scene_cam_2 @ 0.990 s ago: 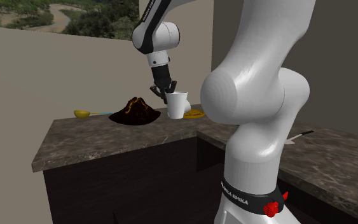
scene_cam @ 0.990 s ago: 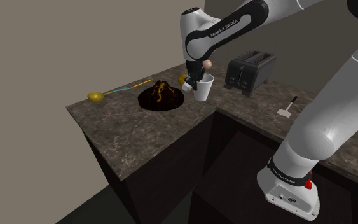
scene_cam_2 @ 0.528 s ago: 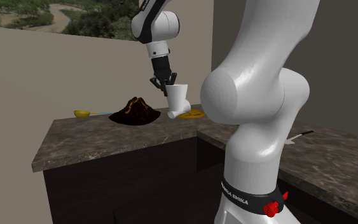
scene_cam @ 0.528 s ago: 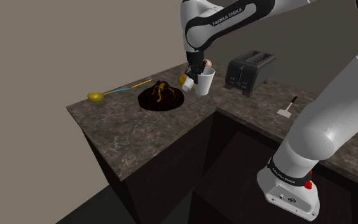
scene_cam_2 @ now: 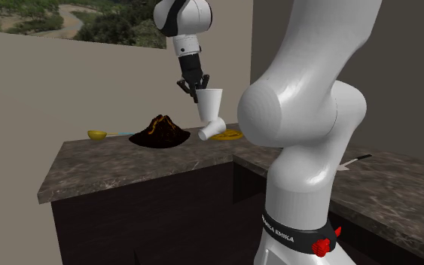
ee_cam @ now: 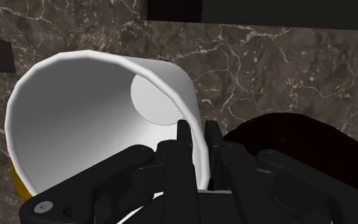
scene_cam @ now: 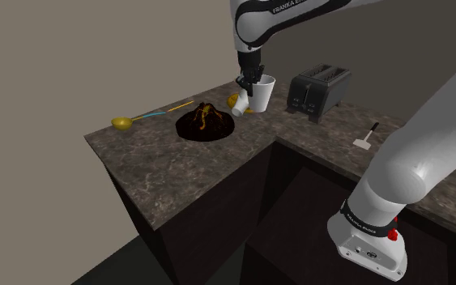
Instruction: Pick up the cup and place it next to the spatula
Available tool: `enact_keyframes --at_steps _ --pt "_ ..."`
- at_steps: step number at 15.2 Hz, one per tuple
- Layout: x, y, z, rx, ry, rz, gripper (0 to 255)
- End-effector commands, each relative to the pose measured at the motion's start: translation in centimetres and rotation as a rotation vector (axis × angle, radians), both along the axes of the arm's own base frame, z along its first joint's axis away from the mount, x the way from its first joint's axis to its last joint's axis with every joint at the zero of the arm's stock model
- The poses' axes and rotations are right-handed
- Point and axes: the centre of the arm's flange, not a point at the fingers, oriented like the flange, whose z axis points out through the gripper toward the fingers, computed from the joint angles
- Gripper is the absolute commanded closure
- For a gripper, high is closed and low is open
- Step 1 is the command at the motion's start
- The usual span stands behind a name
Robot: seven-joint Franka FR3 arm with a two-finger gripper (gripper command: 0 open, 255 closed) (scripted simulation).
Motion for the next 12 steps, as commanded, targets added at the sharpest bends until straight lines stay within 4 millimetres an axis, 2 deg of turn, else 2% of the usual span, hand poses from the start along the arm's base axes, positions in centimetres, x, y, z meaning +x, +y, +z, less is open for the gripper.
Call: enact_keyframes --at_steps 1,10,12 --pt "-0.1 0.2 1.1 0.000 0.000 0.000 255" --pt "-0.1 0.2 5.7 0.000 0.000 0.000 255" --pt "-2.4 -1.1 5.7 0.000 0.000 0.000 255"
